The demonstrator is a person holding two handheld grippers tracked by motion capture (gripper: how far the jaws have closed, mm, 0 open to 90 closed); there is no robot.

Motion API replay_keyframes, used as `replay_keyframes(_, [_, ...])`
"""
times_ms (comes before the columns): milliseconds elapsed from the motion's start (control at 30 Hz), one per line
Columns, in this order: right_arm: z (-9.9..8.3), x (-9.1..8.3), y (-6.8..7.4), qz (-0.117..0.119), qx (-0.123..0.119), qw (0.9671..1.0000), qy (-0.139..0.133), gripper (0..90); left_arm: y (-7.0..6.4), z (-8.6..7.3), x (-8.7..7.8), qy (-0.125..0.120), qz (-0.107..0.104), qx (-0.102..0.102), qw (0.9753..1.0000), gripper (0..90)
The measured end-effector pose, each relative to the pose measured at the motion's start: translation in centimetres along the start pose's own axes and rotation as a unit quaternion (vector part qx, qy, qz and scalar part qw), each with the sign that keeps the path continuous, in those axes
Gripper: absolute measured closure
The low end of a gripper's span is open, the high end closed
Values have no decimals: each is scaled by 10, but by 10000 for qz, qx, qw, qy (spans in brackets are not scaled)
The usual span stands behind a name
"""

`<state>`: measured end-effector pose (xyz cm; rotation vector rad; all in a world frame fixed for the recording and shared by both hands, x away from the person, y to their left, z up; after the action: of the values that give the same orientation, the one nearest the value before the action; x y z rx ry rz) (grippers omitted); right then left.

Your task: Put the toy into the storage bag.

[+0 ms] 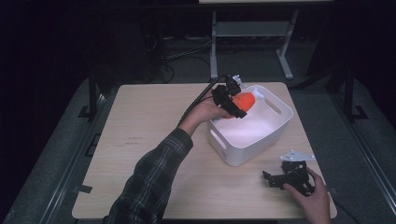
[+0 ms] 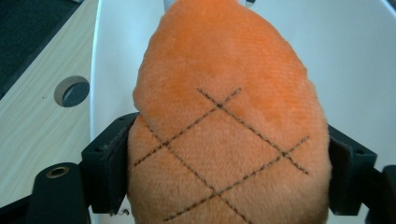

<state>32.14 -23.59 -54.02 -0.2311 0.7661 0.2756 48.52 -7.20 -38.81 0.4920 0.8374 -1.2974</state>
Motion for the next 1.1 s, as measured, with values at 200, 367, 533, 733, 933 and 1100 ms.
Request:
replay_keyframes(200, [0, 0, 0, -2, 1, 10000, -1, 2, 1, 0, -2, -25, 40, -46, 10000, 140])
replay_keyframes(367, [0, 0, 0, -3, -5, 10000, -4, 2, 1, 0, -7, -41, 46, -40, 10000, 140])
replay_keyframes(533, [0, 0, 0, -3, -4, 10000, -3, 2, 1, -1, -14, -128, 50, -62, 9999, 140])
replay_keyframes(733, [0, 0, 0, -3, -3, 10000, -4, 2, -1, -2, -25, -198, 45, -48, 9998, 142])
replay_keyframes(933, [0, 0, 0, -2, -4, 10000, -4, 2, -5, -4, -36, -308, 16, 1, 9995, 143])
replay_keyframes(1100, [0, 0, 0, -3, -4, 10000, -4, 2, -7, -10, -44, -372, 7, 7, 9993, 143])
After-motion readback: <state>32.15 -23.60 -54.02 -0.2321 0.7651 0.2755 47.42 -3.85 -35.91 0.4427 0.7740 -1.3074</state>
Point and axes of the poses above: each handheld gripper's, and its own axes: x roughly forward along the jaws, z roughly out of its top, y roughly to its left, the point moved 8 cm from there along x, roughly forward along the jaws, and after that the axes turned 11 degrees about -z, right-handed, at the moved point
